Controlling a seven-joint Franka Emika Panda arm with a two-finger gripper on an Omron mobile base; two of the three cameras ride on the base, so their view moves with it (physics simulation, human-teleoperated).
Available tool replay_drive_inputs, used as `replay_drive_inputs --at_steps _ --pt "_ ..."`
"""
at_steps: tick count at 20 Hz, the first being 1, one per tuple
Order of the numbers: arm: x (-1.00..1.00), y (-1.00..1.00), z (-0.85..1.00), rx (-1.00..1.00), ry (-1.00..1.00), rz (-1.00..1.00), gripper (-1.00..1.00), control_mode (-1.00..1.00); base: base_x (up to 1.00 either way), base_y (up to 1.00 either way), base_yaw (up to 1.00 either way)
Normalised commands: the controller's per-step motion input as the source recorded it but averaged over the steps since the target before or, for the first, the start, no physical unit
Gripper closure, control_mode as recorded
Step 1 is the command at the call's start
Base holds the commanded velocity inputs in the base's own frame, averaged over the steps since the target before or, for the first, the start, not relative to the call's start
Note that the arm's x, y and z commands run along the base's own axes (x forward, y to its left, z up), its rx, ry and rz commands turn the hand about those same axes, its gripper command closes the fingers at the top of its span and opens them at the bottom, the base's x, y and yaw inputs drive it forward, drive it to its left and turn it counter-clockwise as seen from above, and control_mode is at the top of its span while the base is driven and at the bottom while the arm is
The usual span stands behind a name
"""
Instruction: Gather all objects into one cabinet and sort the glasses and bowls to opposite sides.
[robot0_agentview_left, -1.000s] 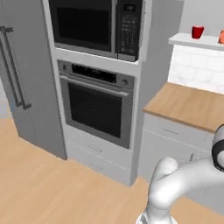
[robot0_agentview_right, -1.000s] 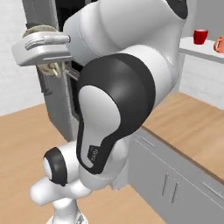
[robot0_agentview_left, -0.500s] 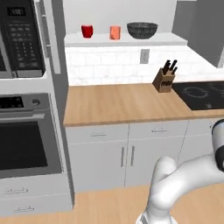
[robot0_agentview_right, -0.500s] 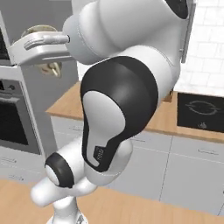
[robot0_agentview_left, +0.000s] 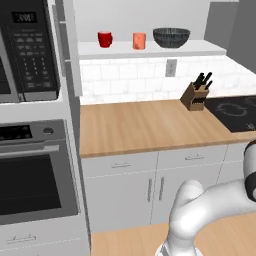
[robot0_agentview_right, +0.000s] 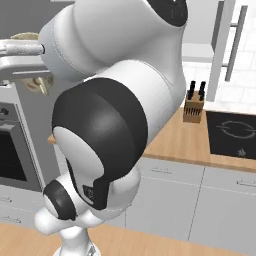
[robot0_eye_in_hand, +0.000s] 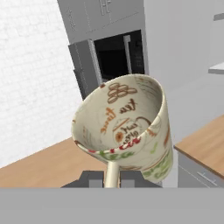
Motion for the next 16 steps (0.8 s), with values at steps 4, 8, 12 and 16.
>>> replay_drive_inputs --at_steps 4,8,12,16 --pt "0.0 0.0 0.0 0.0 0.0 0.0 1.0 1.0 1.0 0.03 0.0" --pt "0.0 0.0 0.0 0.0 0.0 0.0 1.0 1.0 1.0 0.0 0.01" --pt "0.0 0.0 0.0 0.0 0.0 0.0 1.0 1.0 1.0 0.3 0.0" --pt "0.0 0.0 0.0 0.0 0.0 0.0 1.0 1.0 1.0 0.53 0.0"
